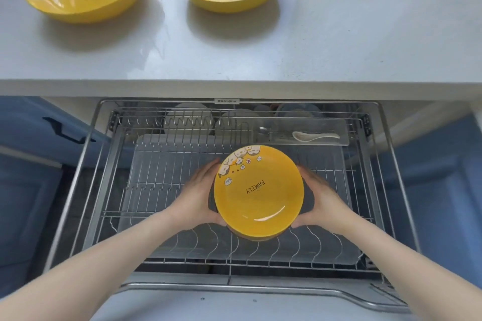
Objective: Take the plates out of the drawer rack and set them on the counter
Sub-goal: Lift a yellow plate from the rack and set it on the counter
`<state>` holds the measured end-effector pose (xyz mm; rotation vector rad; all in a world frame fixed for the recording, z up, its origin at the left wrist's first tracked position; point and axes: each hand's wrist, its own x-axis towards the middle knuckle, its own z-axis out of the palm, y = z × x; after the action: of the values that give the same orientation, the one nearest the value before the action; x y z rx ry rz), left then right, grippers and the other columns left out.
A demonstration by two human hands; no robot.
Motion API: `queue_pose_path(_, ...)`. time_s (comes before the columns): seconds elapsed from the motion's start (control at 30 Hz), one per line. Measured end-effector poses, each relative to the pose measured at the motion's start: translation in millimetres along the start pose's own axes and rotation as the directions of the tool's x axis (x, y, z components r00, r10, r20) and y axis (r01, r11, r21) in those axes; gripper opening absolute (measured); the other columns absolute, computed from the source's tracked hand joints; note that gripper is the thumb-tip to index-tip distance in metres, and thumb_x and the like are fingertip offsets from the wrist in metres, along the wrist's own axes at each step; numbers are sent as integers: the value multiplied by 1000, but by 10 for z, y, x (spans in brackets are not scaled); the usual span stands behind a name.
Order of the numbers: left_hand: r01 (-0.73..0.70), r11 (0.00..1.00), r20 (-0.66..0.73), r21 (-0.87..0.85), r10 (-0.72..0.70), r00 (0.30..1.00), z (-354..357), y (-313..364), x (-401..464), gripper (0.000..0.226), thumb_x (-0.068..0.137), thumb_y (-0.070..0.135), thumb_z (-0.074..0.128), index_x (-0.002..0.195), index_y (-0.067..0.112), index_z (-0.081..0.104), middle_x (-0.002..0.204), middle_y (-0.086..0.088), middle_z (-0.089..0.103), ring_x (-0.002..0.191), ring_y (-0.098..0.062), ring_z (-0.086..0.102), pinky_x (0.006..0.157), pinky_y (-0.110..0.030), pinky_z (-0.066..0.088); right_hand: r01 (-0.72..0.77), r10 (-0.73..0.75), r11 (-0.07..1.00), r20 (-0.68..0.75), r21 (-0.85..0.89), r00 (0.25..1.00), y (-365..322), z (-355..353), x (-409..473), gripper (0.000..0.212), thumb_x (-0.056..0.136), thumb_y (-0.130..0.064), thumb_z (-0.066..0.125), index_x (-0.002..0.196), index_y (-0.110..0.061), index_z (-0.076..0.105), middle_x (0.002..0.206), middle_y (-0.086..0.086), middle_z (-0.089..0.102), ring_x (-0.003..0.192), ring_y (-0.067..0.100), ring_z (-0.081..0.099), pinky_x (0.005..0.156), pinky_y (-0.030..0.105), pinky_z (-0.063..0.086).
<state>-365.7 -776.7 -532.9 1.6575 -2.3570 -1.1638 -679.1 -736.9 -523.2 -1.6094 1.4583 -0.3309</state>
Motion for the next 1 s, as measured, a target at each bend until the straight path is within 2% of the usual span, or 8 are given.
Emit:
queue_pose_path(0.1,-29,999,-10,30,30,1000,-223,176,-87,137,39,61,87,151,34,12,160,6,15,146,-19,17,115,-54,26,49,-48,999,-35,7,998,-156,-139,-104,120,45,-50,92,144,-49,24,149,-27,33,139,4,32,114,44,32)
queue_pose_path(0.23,-69,997,-35,30,70,997,-471,505,-253,136,42,58,89,151,27,14,160,3,14,147,-15,12,118,-47,19,62,-63,998,-70,-24,996,-329,-384,-333,130,43,-53,92,150,-44,18,156,-21,26,145,9,25,115,52,29)
queue_pose_path(0.43,-163,979,-8,-124,163,987,-920,1155,-470,132,50,55,89,151,36,7,159,20,2,146,-3,5,121,-38,15,111,-103,993,-151,44,983,-759,-988,-970,126,49,-48,93,144,-61,9,157,-30,11,145,-4,10,121,43,18)
queue_pose_path(0.53,-215,962,-5,-167,217,976,-1234,1526,-390,127,51,55,89,150,36,12,155,20,18,143,-3,20,118,-39,27,110,-96,992,-190,65,977,-956,-1407,-1144,125,48,-51,91,146,-55,14,156,-30,12,145,-5,11,121,44,19)
queue_pose_path(0.67,-219,943,52,-249,239,970,-1657,1978,-77,121,57,35,92,148,42,12,144,26,34,127,12,36,104,-20,39,78,-72,997,-229,16,971,-1094,-1983,-1050,123,45,-54,89,145,-57,16,153,-31,17,144,-4,13,121,41,19)
queue_pose_path(0.83,-202,952,96,-231,229,969,-1940,2172,532,114,61,25,91,139,51,13,118,8,59,94,-5,62,79,-18,52,34,-38,999,-197,-23,980,-1017,-2521,-557,124,45,-55,88,147,-52,18,154,-26,22,145,4,17,120,47,22)
queue_pose_path(0.93,-170,962,77,-214,191,979,-2016,2203,852,120,61,28,91,148,42,10,98,5,66,79,-10,60,78,-29,53,21,-28,999,-187,-40,982,-938,-2735,-233,124,44,-54,87,148,-50,19,155,-24,22,145,5,16,121,45,20)
queue_pose_path(1.0,-140,955,96,-261,169,981,-2043,2195,1049,123,59,29,92,149,40,8,97,-1,68,82,-15,62,85,-38,54,18,-25,999,-165,-44,986,-892,-2855,-47,123,44,-58,87,146,-53,19,153,-26,24,145,5,18,120,45,21)
